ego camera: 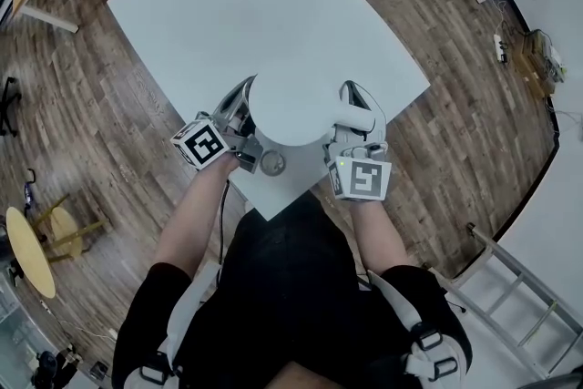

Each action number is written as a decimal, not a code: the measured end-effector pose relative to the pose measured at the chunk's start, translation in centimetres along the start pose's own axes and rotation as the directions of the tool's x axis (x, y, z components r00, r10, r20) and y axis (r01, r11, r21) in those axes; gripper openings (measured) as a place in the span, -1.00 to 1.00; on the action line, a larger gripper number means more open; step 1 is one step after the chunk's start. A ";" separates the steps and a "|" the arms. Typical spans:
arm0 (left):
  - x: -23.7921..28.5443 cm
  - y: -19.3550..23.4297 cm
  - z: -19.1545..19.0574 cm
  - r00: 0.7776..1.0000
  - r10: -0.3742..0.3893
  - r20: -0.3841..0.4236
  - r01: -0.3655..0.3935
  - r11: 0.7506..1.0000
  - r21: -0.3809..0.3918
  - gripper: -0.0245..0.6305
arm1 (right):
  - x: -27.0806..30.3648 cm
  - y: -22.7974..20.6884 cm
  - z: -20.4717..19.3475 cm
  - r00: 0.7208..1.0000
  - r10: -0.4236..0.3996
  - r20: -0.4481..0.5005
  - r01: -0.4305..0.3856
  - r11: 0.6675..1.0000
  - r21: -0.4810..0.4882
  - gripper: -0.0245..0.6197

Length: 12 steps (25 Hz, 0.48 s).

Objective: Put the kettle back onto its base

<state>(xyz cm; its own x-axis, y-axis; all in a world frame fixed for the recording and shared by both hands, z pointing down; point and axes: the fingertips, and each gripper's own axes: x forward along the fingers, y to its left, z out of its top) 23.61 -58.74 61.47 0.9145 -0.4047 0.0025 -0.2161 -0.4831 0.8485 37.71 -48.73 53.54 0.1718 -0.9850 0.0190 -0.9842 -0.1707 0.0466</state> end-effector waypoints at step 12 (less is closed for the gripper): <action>-0.4 0.0 -0.7 1.000 0.002 -0.001 -0.002 1.000 0.006 -0.92 | -0.9 -0.1 -0.7 1.000 -0.025 -0.003 0.025 1.000 -0.001 -0.91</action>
<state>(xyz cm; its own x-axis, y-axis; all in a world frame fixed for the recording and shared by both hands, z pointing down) 23.52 -58.00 61.85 0.9144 -0.4048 0.0043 -0.2195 -0.4870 0.8454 37.64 -47.83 54.27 0.1968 -0.9802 0.0203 -0.9795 -0.1957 0.0483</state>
